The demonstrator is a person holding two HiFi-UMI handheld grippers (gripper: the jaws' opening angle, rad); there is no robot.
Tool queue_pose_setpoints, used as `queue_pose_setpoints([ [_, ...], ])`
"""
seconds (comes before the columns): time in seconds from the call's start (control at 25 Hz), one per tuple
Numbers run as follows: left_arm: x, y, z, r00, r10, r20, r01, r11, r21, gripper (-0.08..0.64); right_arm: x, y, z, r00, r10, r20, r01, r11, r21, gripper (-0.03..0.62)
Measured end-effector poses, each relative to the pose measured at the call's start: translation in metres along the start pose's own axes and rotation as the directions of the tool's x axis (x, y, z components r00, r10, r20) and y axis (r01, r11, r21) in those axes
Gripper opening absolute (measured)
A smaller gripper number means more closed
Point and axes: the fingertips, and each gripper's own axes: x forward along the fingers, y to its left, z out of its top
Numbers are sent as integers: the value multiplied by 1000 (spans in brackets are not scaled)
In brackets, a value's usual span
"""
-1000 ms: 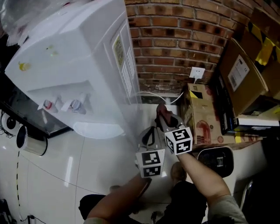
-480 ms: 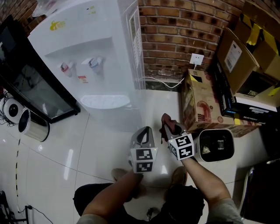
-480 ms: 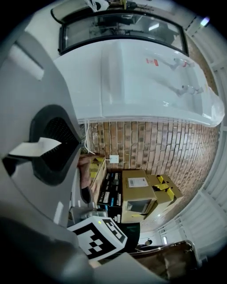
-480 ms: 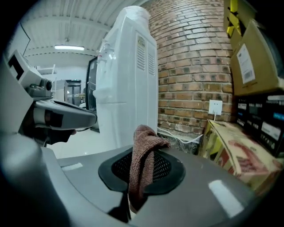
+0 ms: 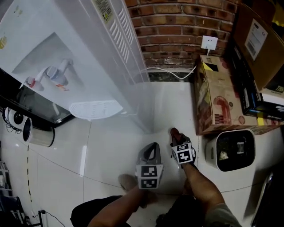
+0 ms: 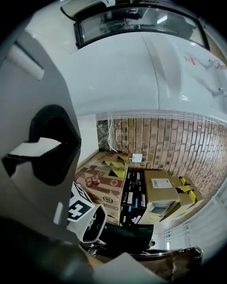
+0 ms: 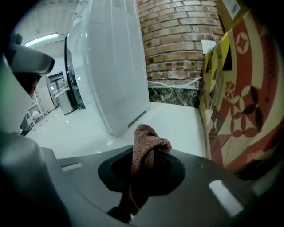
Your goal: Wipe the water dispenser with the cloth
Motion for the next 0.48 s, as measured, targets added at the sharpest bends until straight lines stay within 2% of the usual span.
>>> queue_pose_setpoints([
  [0.16, 10, 8, -12, 999, 14, -29, -14, 1000, -20, 0, 30, 2, -35, 987, 53, -149, -48, 998, 33, 70],
  [0.24, 11, 11, -13, 999, 20, -30, -21, 999, -30, 0, 33, 4, -46, 978, 80, -192, -69, 996, 63, 157],
  [0.36, 9, 13, 0, 1000, 15, -10, -15, 999, -38, 0, 14, 4, -37, 981, 87, -171, -72, 993, 89, 198],
  [0.48, -6, 12, 28, 999, 10, 37, -8, 999, -37, 0, -31, 10, -6, 991, 99, -90, -90, 990, 106, 215],
])
